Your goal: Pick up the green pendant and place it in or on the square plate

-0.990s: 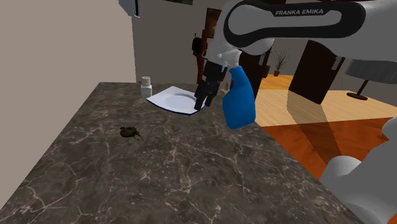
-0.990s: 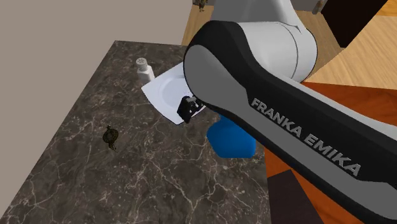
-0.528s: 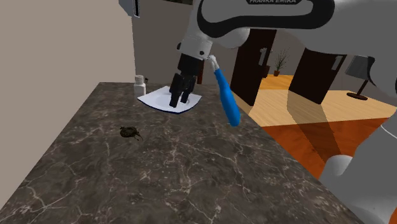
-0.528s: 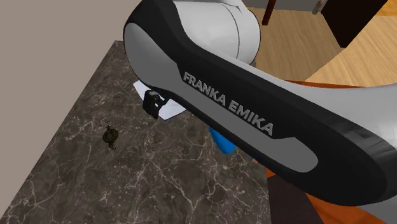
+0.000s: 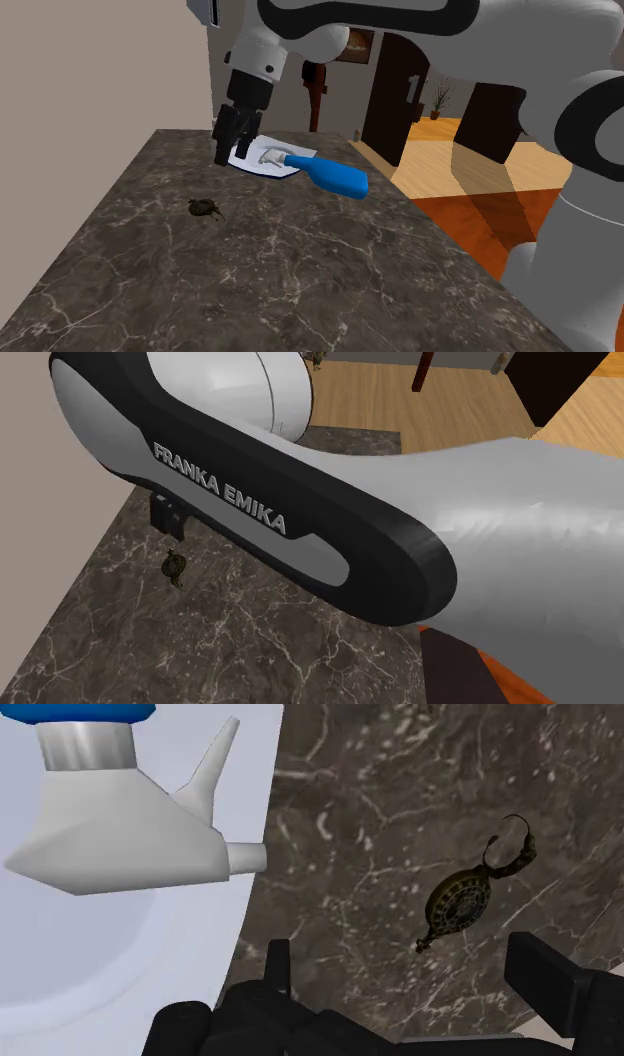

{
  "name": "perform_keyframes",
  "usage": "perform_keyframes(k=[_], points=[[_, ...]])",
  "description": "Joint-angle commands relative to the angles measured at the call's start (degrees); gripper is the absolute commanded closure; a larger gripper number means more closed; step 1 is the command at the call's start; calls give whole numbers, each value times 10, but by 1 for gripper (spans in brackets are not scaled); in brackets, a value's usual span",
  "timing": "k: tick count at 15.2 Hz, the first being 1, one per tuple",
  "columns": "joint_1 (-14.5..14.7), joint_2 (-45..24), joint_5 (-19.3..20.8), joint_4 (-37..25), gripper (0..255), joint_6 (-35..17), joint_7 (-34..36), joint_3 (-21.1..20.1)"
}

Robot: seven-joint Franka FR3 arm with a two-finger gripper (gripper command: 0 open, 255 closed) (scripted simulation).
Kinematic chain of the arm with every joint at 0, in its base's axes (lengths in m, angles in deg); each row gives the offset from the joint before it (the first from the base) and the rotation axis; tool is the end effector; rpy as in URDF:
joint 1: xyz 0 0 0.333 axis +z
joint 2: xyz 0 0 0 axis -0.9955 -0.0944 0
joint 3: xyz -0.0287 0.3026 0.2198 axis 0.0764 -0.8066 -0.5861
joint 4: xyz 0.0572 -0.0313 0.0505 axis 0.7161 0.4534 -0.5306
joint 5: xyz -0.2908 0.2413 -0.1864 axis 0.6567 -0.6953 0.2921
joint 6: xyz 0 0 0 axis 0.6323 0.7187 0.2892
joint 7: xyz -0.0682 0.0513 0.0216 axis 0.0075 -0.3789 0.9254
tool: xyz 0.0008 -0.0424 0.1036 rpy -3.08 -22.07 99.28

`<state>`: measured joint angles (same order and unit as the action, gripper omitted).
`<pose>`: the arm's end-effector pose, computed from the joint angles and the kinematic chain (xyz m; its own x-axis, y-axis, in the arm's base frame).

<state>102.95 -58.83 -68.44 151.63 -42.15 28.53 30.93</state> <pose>0.5438 0.3196 0.6701 0.7678 0.6129 0.1865 0.6398 -0.7189 -0.2716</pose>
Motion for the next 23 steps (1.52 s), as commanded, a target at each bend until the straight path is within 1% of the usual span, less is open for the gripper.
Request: perform_keyframes(k=[1, 4, 5, 12, 20, 21, 23], points=[[11, -39, 3, -57, 0, 14, -1, -10], [30, -95, 12, -143, 0, 37, 2, -26], [32, -100, 13, -151, 0, 40, 2, -27], [40, -94, 12, -88, 0, -20, -3, -31], [40, -95, 12, -88, 0, -20, -3, -31], [40, -95, 12, -88, 255, -20, -3, -31], [40, -95, 12, -88, 255, -20, -3, -31]])
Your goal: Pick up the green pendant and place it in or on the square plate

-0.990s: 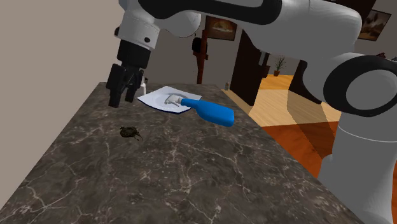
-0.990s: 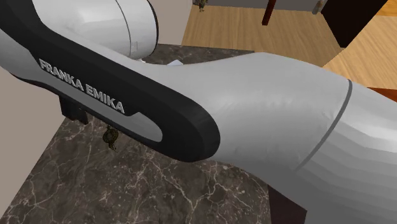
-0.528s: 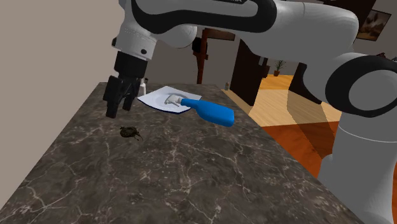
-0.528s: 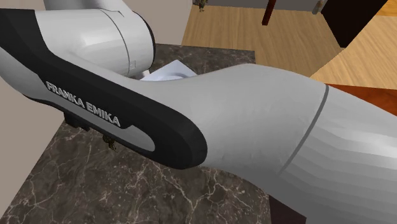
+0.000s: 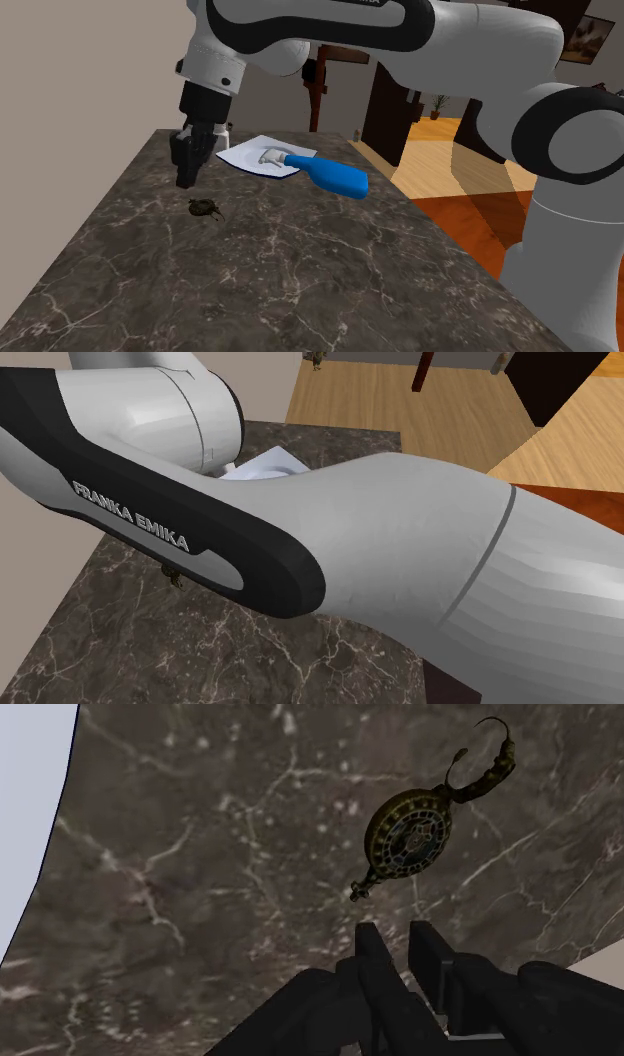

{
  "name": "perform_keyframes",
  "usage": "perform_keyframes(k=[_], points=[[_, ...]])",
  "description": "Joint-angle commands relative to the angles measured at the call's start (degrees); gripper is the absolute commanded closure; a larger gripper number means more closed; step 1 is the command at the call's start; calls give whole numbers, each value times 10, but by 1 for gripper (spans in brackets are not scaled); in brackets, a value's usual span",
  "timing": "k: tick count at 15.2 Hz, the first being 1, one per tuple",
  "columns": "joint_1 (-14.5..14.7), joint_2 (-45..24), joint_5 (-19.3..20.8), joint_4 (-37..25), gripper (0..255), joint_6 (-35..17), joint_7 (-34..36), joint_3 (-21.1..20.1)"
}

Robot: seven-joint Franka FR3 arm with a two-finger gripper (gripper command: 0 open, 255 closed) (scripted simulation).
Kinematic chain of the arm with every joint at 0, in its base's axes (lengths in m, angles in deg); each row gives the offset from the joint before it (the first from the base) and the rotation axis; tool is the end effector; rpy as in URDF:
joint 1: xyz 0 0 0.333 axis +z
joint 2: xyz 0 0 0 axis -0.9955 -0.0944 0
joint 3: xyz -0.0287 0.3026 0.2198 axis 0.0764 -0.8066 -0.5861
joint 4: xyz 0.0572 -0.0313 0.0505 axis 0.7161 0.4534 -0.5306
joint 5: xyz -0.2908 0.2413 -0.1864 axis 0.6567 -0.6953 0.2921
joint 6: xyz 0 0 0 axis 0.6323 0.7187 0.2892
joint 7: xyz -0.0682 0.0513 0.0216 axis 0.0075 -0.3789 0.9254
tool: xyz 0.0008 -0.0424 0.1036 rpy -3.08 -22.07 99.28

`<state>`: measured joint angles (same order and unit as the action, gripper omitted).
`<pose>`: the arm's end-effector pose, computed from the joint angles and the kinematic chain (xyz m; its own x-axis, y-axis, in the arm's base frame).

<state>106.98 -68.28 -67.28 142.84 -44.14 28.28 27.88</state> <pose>0.5608 0.4031 0.6475 0.6925 0.6882 0.2165 0.7191 -0.6343 -0.2838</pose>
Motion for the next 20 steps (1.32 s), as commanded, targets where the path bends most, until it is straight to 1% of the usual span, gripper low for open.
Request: perform_keyframes(k=[1, 7, 8, 10, 12, 13, 20], points=[[0, 0, 0, 0, 255, 0, 0, 0], [0, 0, 0, 0, 255, 0, 0, 0], [0, 0, 0, 0, 0, 0, 0, 0], [32, 36, 74, 31, 0, 15, 90, 4], [65, 56, 147, 43, 0, 50, 183, 1], [67, 57, 154, 43, 0, 54, 191, 0], [67, 62, 153, 107, 0, -6, 191, -1]])
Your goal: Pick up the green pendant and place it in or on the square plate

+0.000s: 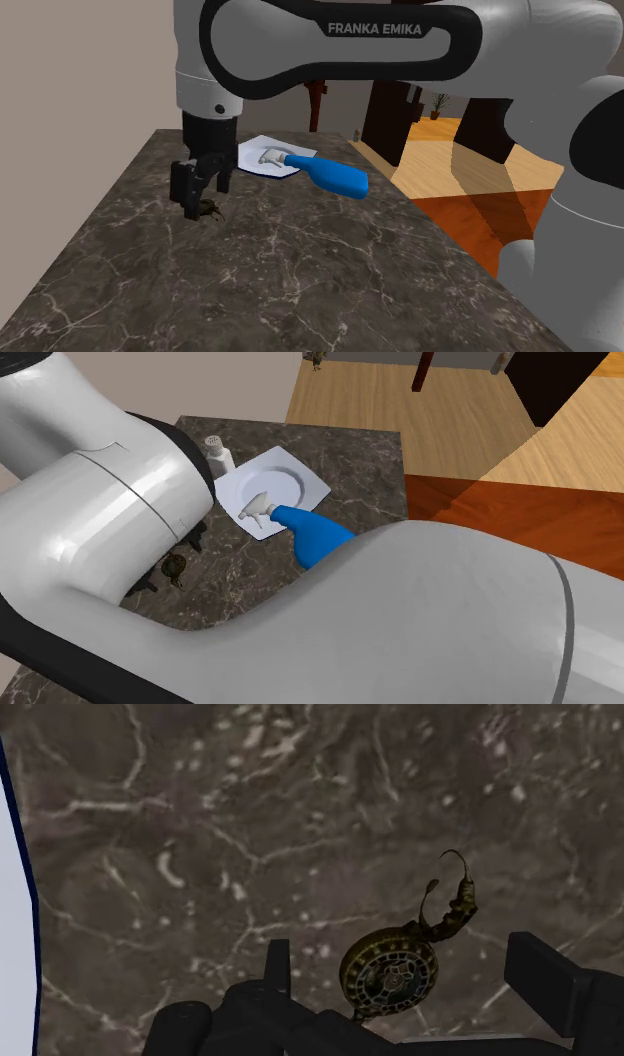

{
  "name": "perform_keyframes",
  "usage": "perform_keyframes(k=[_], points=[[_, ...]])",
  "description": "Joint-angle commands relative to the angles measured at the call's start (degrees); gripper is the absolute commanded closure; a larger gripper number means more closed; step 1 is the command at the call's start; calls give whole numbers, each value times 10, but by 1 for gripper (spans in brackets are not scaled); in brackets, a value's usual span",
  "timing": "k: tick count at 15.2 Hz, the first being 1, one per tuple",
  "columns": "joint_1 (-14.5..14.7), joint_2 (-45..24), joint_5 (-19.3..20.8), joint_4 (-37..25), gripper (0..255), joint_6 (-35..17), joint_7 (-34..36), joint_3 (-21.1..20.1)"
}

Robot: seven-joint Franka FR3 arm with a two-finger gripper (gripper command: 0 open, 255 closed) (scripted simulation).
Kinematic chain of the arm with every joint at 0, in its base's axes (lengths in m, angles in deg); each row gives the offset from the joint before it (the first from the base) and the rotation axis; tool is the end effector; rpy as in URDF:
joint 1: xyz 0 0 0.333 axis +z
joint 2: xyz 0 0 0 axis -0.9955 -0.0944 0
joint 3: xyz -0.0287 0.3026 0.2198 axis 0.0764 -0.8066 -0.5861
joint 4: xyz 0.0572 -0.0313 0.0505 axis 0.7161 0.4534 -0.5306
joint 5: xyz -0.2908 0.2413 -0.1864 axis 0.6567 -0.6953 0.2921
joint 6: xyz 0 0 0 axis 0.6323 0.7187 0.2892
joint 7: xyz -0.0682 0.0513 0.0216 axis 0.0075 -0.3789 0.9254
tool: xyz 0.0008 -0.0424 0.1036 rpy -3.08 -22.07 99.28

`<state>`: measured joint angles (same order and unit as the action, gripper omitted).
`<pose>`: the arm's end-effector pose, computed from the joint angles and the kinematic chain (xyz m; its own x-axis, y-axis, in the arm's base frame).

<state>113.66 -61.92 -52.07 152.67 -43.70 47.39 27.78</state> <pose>0.4862 0.4286 0.6257 0.8006 0.5941 0.0782 0.5983 -0.7996 -0.0514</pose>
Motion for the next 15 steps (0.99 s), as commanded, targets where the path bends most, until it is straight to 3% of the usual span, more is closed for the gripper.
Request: perform_keyframes(k=[1, 8, 9, 15], points=[[0, -2, 1, 9, 0, -11, -1, 0], [0, -2, 1, 9, 0, -11, -1, 0], [0, -2, 1, 9, 255, -11, -1, 0], [0, -4, 1, 9, 255, -14, 0, 0]])
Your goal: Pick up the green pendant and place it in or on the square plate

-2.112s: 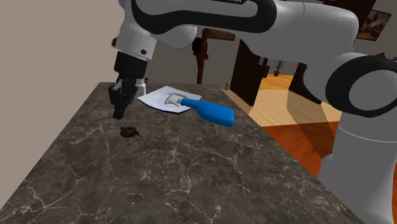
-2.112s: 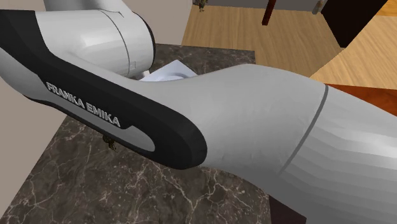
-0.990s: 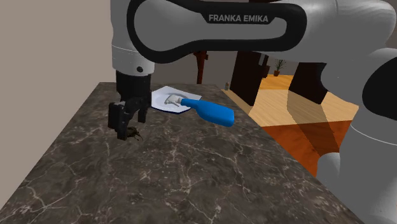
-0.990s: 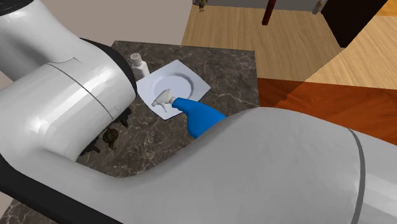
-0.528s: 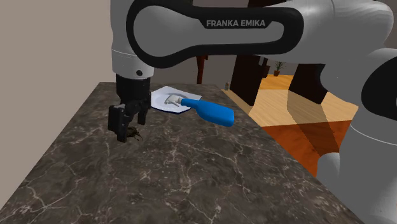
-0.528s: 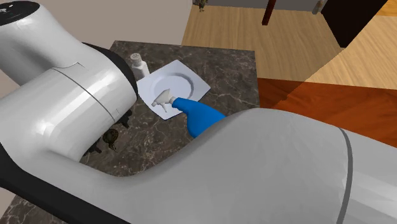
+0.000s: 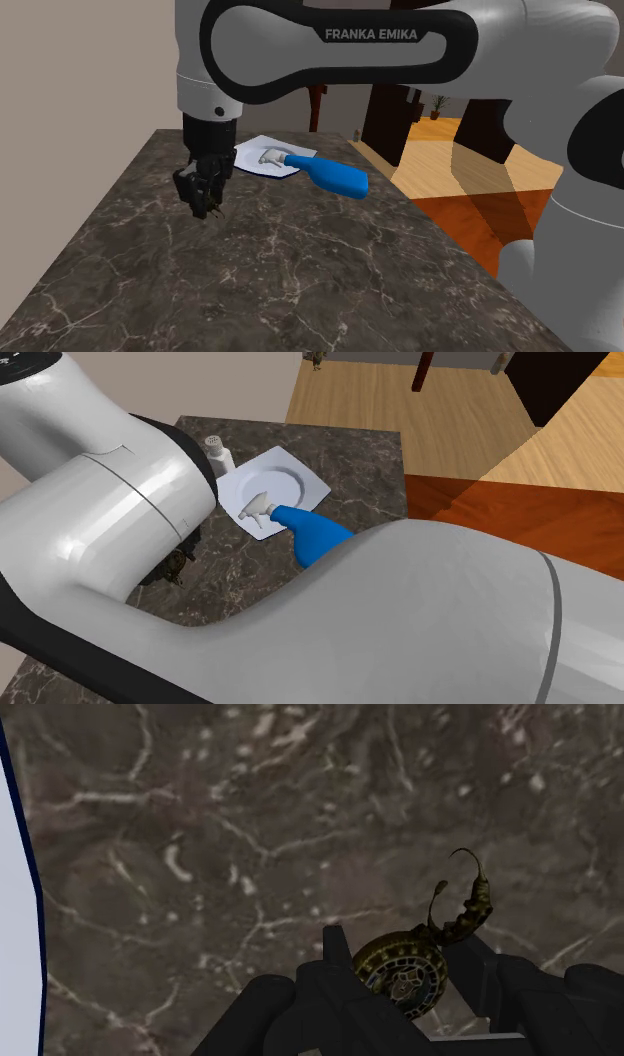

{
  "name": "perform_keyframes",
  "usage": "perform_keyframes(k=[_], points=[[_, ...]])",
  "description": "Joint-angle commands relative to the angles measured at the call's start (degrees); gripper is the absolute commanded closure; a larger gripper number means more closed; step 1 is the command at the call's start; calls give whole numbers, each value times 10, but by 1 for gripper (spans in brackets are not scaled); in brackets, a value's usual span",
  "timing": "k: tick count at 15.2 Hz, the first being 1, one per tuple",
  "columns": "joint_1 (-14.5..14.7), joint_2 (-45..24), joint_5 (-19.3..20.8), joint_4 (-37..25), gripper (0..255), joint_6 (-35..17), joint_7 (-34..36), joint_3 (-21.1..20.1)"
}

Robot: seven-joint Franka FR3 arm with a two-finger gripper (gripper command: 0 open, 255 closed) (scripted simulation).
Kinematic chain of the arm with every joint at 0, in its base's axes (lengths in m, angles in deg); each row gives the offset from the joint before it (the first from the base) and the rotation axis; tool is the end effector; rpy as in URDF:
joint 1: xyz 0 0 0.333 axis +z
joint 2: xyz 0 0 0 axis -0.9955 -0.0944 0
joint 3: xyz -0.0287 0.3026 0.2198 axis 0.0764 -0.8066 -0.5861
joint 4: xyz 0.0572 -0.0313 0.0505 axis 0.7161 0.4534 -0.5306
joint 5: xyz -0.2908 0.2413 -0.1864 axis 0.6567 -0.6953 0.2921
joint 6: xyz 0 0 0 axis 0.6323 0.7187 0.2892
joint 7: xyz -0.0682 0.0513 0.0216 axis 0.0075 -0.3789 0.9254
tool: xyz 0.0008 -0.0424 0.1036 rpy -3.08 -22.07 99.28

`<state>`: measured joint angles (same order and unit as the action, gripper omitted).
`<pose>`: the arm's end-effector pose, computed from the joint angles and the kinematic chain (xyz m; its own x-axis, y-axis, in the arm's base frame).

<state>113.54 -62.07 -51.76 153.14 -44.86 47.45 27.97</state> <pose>0.4905 0.4272 0.6217 0.8035 0.5887 0.0879 0.5937 -0.8033 -0.0472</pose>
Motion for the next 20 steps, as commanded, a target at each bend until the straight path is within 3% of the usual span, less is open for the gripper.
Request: perform_keyframes(k=[1, 8, 20], points=[[2, -3, -2, 2, 255, 1, 0, -2], [2, -7, -1, -43, 255, 41, 1, -2], [10, -42, 8, -186, 255, 149, 9, -4]])
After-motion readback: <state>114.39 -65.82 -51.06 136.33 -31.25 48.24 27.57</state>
